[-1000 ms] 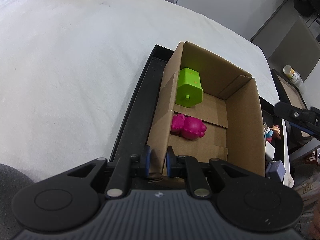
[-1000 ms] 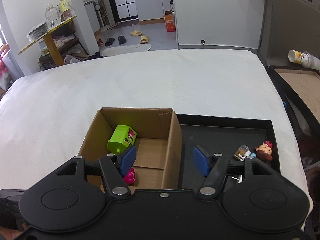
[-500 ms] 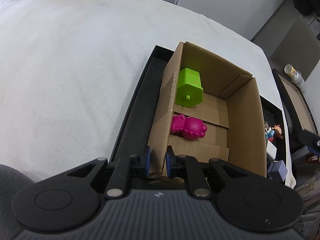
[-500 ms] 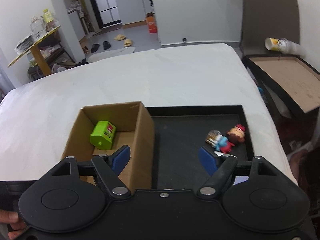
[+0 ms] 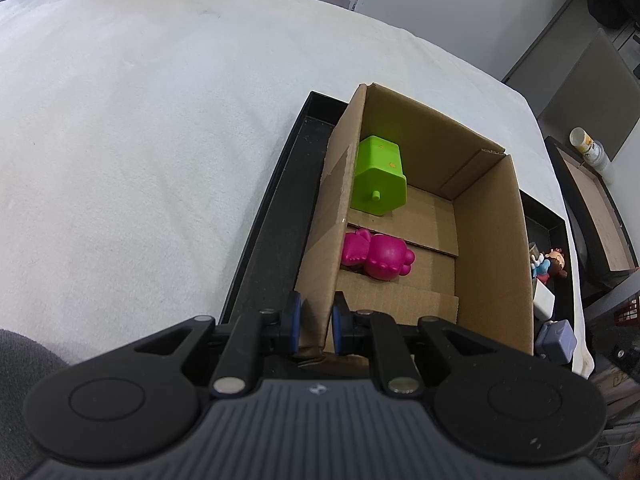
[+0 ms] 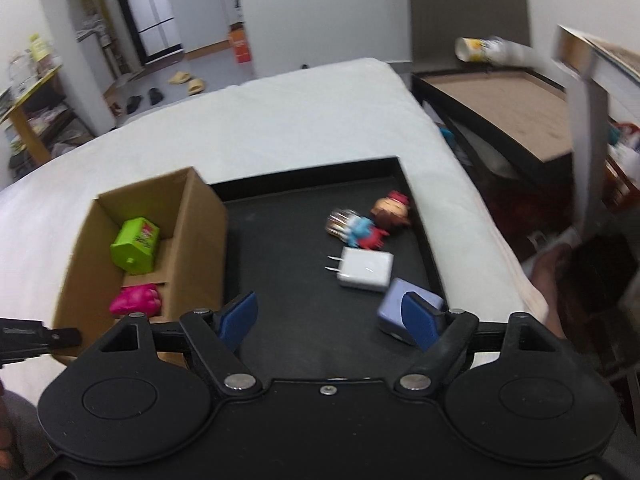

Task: Organize rigid objects
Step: 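Move the right gripper to the lavender square case and close on it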

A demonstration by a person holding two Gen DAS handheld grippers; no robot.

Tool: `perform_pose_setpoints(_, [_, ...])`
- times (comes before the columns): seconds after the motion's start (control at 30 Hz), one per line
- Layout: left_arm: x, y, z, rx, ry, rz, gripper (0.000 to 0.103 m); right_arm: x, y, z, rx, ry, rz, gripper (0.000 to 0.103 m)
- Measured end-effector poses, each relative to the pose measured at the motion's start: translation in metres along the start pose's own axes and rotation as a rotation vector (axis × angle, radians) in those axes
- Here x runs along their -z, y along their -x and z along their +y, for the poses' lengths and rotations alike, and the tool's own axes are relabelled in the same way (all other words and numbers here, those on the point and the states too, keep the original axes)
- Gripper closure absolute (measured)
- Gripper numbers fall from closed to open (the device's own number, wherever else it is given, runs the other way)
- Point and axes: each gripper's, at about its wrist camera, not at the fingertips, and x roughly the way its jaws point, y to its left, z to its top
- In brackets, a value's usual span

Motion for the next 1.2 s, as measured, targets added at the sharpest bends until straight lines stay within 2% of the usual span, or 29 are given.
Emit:
perform_pose_setpoints(0.43, [-0.001, 0.000, 0.002, 0.002, 0.005, 0.001, 0.089, 0.018, -0.025, -0.030, 0.078, -0.182, 0.024, 0.025])
perform_pose_setpoints(0.6, [-0.001, 0.000, 0.002, 0.000, 0.004, 0.001, 0.089, 0.019, -0.041, -0.037, 0.102, -0.259, 0.038, 0.029])
perform_pose_setpoints(0.93, [-0.001, 0.001, 0.005, 0.006, 0.011, 0.003, 0.089, 0.015, -0.074, -0.045, 0.205, -0.313, 0.050, 0.034])
perform_pose_setpoints(1.0, [-0.001, 0.001, 0.004, 0.004, 0.003, 0.003, 0.089, 0.014, -0.079, -0.045, 0.201, -0.314, 0.051, 0.040])
perform_pose_setpoints(1.07, [0.000, 0.001, 0.002, 0.002, -0.006, 0.004, 0.089, 0.013, -0.083, -0.043, 0.211, -0.307, 0.055, 0.041])
perform_pose_setpoints(1.13, [0.000, 0.001, 0.001, 0.001, -0.005, 0.004, 0.089, 0.012, -0.088, -0.043, 0.216, -0.302, 0.064, 0.050])
perform_pose_setpoints(1.17, [0.000, 0.001, 0.002, 0.000, -0.004, 0.004, 0.089, 0.011, -0.088, -0.043, 0.226, -0.300, 0.067, 0.059])
perform_pose_setpoints(1.2, [0.000, 0.001, 0.001, -0.001, -0.004, 0.004, 0.089, 0.011, -0.087, -0.044, 0.223, -0.299, 0.069, 0.059])
